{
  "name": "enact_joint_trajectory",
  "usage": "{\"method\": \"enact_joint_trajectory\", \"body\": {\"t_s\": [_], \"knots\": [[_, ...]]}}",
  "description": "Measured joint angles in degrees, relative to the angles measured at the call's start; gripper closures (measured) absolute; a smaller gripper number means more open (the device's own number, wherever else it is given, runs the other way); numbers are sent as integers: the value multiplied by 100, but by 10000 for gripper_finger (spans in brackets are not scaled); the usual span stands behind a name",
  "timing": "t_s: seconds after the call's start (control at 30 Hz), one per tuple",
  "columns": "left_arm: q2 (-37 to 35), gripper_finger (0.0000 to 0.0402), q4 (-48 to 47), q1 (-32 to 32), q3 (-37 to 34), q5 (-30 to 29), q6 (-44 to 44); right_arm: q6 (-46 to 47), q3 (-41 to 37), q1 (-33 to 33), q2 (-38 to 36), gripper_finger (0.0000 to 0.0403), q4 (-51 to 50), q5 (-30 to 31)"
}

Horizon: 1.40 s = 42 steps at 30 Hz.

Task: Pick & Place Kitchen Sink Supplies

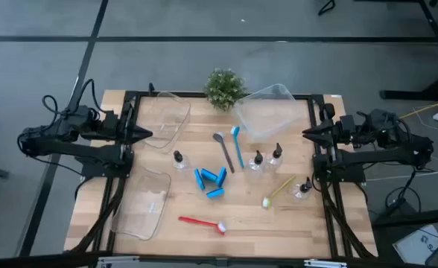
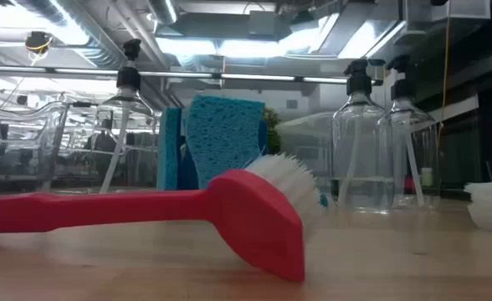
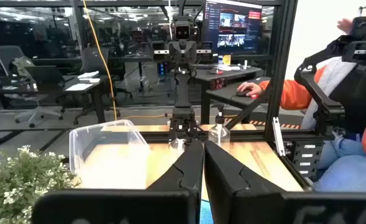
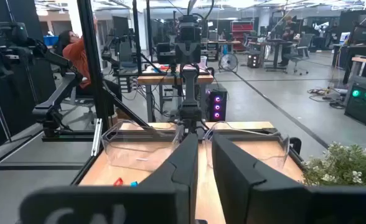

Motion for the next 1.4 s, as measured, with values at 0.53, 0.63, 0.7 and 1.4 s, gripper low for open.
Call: {"method": "enact_joint_trajectory", "body": {"t_s": [0.53,0.63,0.7,1.4], "knots": [[-2,395,2,0,2,0,0,0,0,0,1,354,-3,45],[-1,395,1,0,1,1,0,0,0,1,1,354,-2,46],[0,396,0,1,1,0,0,0,0,1,1,354,-3,46],[-2,391,0,1,0,0,0,0,0,3,1338,354,1119,44]]}}
